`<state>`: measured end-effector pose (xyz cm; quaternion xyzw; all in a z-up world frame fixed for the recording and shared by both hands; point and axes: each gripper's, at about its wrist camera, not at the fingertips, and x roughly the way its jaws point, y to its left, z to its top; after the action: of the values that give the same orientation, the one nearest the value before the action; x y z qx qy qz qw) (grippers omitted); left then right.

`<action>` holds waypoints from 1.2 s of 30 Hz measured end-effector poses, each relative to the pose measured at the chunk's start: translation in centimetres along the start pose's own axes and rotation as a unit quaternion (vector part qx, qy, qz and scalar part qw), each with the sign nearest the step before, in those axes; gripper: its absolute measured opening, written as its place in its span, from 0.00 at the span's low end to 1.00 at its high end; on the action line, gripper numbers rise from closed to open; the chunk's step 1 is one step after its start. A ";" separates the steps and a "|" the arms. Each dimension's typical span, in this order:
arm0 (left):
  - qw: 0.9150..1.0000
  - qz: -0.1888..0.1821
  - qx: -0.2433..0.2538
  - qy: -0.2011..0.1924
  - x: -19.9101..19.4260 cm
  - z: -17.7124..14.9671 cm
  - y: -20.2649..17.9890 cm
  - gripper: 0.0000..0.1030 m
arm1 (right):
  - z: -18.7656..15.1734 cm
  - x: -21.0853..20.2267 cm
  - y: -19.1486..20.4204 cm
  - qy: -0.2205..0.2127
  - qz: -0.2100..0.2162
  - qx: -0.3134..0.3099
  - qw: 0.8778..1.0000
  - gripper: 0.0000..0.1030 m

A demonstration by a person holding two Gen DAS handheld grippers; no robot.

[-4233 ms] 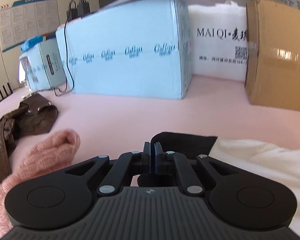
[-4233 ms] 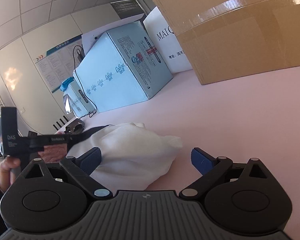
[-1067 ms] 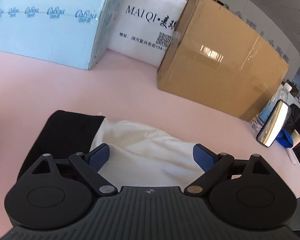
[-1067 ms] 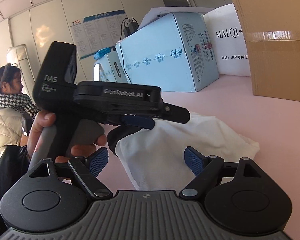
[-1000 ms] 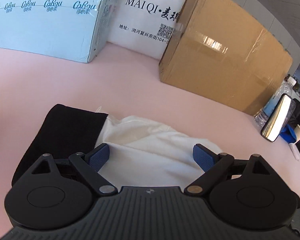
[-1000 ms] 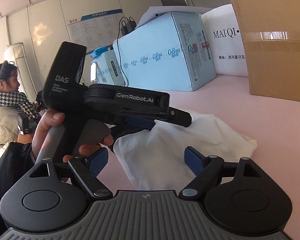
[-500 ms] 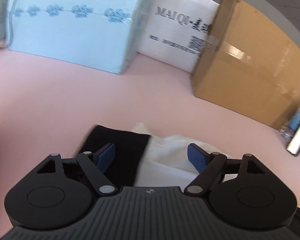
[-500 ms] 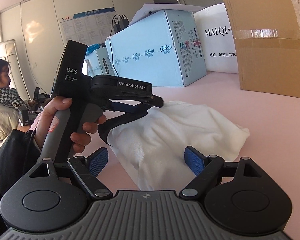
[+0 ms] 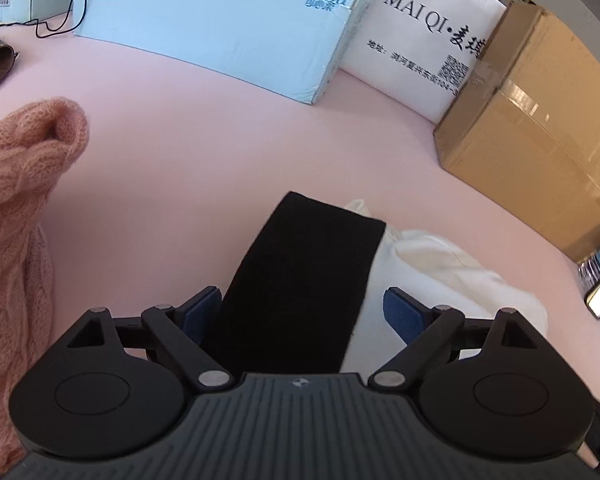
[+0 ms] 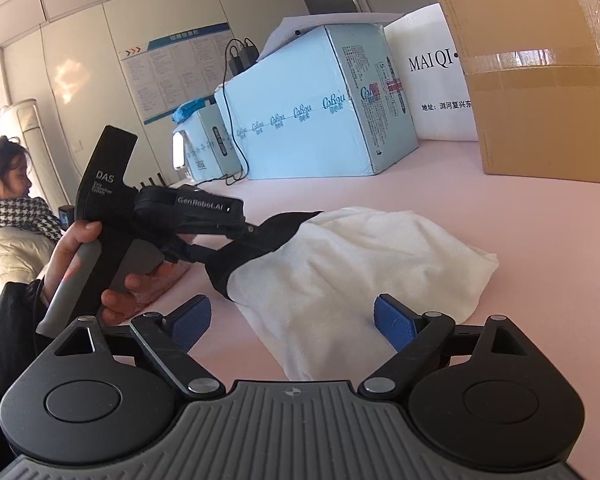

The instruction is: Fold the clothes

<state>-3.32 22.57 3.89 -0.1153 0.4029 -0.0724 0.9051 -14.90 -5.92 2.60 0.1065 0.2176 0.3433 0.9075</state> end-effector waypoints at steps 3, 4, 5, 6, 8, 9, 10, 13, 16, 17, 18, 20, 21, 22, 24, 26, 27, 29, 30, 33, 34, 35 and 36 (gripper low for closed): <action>1.000 0.024 0.006 0.001 -2.0 -1.2 -0.4 0.85 | 0.7 -1.3 -0.9 -0.018 -0.004 0.018 1.000 0.92; 1.000 0.026 -0.010 0.006 -2.8 -1.7 -0.3 0.85 | 0.9 -1.5 -1.5 -0.019 -0.008 0.031 0.999 0.92; 0.999 0.024 -0.025 0.010 -3.5 -2.1 -0.2 0.86 | 1.1 -1.7 -2.1 -0.020 -0.012 0.045 0.999 0.92; 0.999 0.011 -0.036 0.012 -4.2 -2.6 -0.1 0.86 | 1.2 -1.6 -2.6 -0.019 -0.016 0.055 0.998 0.92; 0.998 -0.017 -0.052 0.021 -4.6 -3.1 -0.1 0.87 | 1.1 -1.3 -3.7 -0.013 -0.028 0.079 0.996 0.92; 0.997 -0.028 -0.060 0.025 -4.6 -3.2 -0.1 0.87 | 1.0 -1.1 -4.1 -0.008 -0.031 0.089 0.996 0.92; 0.996 -0.036 -0.069 0.030 -4.3 -3.2 -0.1 0.87 | 0.9 -0.9 -4.5 -0.003 -0.033 0.099 0.995 0.92; 0.991 -0.044 -0.110 0.054 -2.1 -2.9 0.1 0.88 | 0.7 -0.6 -5.1 0.000 -0.042 0.115 0.992 0.92; 0.989 -0.048 -0.134 0.040 -0.8 -2.5 0.1 1.00 | 0.7 -0.7 -6.0 0.002 -0.050 0.147 0.988 0.92; 0.990 -0.039 -0.132 0.034 -0.4 -2.3 0.0 1.00 | 0.7 -0.7 -6.5 0.006 -0.049 0.166 0.985 0.92; 0.991 -0.031 -0.127 0.026 -0.2 -2.2 -0.2 1.00 | 0.7 -0.6 -6.8 0.009 -0.048 0.176 0.983 0.92; 0.995 -0.013 -0.101 0.011 0.5 -2.0 -0.7 1.00 | 0.5 -0.2 -7.9 0.020 -0.054 0.208 0.976 0.92; 0.996 -0.007 -0.089 0.005 0.8 -1.9 -0.9 1.00 | 0.4 0.0 -8.2 0.024 -0.058 0.217 0.974 0.92; 0.996 -0.001 -0.085 -0.001 1.0 -1.8 -1.0 1.00 | 0.3 0.4 -8.9 0.030 -0.063 0.232 0.970 0.92; 0.996 0.012 -0.083 -0.013 1.4 -1.7 -1.4 1.00 | 0.2 0.5 -9.6 0.022 -0.052 0.245 0.968 0.92; 0.996 0.022 -0.082 -0.024 1.8 -1.6 -1.6 1.00 | 0.3 0.7 -9.8 0.022 -0.048 0.249 0.967 0.95; 0.996 0.024 -0.081 -0.029 2.0 -1.5 -1.6 1.00 | 0.3 0.8 -9.7 0.021 -0.049 0.247 0.968 0.97; 0.996 0.025 -0.081 -0.039 2.5 -1.3 -1.5 1.00 | 0.4 1.2 -9.5 0.016 -0.054 0.248 0.967 1.00; 0.995 0.022 -0.083 -0.042 2.7 -1.1 -1.3 1.00 | 0.4 1.3 -9.5 0.014 -0.057 0.250 0.967 1.00; 0.993 0.016 -0.102 -0.049 3.2 -0.5 -0.6 1.00 | 0.7 2.2 -9.6 0.008 -0.067 0.256 0.964 1.00; 0.992 0.013 -0.116 -0.053 3.3 -0.4 -0.3 1.00 | 0.8 2.5 -9.7 0.007 -0.068 0.256 0.964 1.00; 0.990 0.011 -0.130 -0.056 3.3 -0.3 -0.1 1.00 | 0.9 2.8 -9.8 0.006 -0.068 0.256 0.964 1.00; 0.989 0.009 -0.137 -0.058 3.3 -0.3 0.0 1.00 | 1.0 3.1 -9.9 0.006 -0.066 0.255 0.965 1.00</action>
<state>-1.32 21.82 1.31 -0.2383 0.3571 -0.0018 0.9032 -6.66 -11.18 -0.94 0.3174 0.3096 0.2163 0.8699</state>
